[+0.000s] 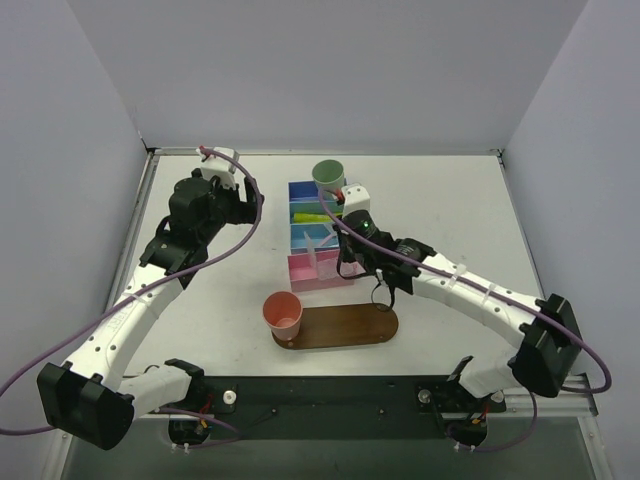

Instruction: Prepare toiletry sets of a toothbrush and toothpaste on the tray

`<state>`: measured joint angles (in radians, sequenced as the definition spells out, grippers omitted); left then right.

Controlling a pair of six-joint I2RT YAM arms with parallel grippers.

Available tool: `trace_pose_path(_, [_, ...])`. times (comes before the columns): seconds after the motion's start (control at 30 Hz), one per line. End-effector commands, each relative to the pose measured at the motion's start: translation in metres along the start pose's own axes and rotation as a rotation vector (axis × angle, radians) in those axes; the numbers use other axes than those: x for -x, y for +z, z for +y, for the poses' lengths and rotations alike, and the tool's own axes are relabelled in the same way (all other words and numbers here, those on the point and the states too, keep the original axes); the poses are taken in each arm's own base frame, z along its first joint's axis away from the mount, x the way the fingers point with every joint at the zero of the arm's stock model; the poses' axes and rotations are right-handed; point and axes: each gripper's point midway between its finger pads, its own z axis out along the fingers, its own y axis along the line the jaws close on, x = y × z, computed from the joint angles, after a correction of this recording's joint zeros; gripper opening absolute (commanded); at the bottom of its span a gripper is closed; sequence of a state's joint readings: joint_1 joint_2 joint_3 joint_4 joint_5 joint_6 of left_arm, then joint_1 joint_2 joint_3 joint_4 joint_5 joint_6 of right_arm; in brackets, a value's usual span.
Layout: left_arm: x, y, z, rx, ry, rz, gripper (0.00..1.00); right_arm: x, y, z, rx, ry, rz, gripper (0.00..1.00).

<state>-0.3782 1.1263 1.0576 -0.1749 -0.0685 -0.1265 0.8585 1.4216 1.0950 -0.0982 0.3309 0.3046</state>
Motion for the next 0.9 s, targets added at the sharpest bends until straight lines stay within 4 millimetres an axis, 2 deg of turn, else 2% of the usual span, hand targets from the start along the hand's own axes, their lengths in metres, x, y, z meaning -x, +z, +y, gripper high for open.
trace_pose_path(0.0, [0.03,-0.01,-0.023,-0.119,-0.02,-0.078,0.86,0.05,-0.032,0.0,0.116,-0.02,-0.186,0.0])
trace_pose_path(0.1, [0.037,-0.017,-0.045,-0.254,-0.017,-0.09,0.87,0.06,-0.049,-0.001,0.201,-0.076,-0.235,0.0])
trace_pose_path(0.13, [0.042,-0.023,-0.058,-0.334,-0.013,-0.101,0.87,0.063,-0.051,-0.005,0.22,-0.082,-0.241,0.0])
trace_pose_path(0.2, [0.045,-0.03,-0.072,-0.42,-0.001,-0.114,0.88,0.067,-0.069,0.006,0.345,-0.112,-0.268,0.0])
trace_pose_path(0.27, [0.047,-0.043,-0.095,-0.572,0.02,-0.122,0.89,0.071,-0.085,0.006,0.425,-0.14,-0.301,0.0])
trace_pose_path(0.3, [0.046,-0.048,-0.103,-0.625,0.013,-0.114,0.89,0.069,-0.096,0.019,0.53,-0.167,-0.304,0.0])
trace_pose_path(0.33, [0.049,-0.056,-0.115,-0.705,0.011,-0.12,0.89,0.067,-0.101,0.02,0.556,-0.169,-0.303,0.0])
trace_pose_path(0.4, [0.048,-0.063,-0.125,-0.772,-0.032,-0.097,0.89,0.067,-0.111,0.019,0.579,-0.235,-0.335,0.0])
trace_pose_path(0.43, [0.056,-0.068,-0.131,-0.819,-0.03,-0.129,0.89,0.066,-0.113,0.019,0.583,-0.253,-0.34,0.0])
trace_pose_path(0.6, [0.064,-0.079,-0.146,-0.913,-0.195,-0.063,0.89,0.062,-0.126,0.015,0.593,-0.348,-0.413,0.0])
trace_pose_path(0.7, [0.061,-0.076,-0.15,-0.919,-0.336,0.038,0.88,0.064,-0.131,0.013,0.59,-0.386,-0.482,0.0])
trace_pose_path(0.87, [0.041,-0.072,-0.159,-0.962,-0.535,0.2,0.83,0.07,-0.138,0.013,0.584,-0.445,-0.599,0.0])
